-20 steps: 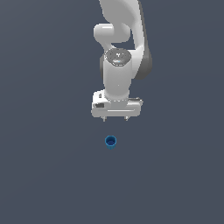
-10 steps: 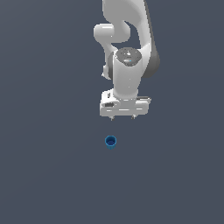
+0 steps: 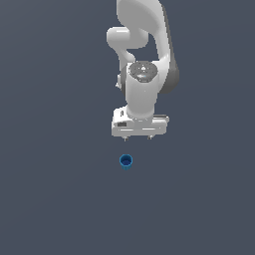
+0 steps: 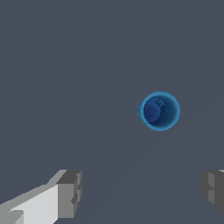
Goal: Pick up the object and move it to a goal position.
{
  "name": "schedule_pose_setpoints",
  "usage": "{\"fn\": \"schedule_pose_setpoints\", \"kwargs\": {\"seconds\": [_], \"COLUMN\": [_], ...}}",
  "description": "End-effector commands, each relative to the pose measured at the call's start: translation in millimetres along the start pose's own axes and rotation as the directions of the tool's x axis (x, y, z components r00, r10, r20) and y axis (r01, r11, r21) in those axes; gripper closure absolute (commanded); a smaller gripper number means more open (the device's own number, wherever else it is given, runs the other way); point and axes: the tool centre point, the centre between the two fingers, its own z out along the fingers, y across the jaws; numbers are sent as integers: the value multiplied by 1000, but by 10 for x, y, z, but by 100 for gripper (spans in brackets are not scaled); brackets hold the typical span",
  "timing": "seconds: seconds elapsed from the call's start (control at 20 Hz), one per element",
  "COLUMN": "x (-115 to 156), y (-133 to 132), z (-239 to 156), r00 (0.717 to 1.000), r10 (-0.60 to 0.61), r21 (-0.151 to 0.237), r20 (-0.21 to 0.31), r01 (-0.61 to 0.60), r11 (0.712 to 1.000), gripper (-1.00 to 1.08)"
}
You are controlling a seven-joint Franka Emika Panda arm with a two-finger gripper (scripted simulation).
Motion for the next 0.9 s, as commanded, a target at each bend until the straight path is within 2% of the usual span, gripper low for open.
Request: {"fn": "schedule_pose_setpoints", "kwargs": {"seconds": [0.0,0.45,0.85], "x": [61,354,470], "y": [57,356,509], "z": [78,509,735], "r00": [1000,1000,1000], "r10": [2,8,11], "r21": [-2,-13,-20], "r20": [1,1,1], "r01": [-2,-8,-11], "r11": [1000,1000,1000], "gripper": [-92,-92,-92]}}
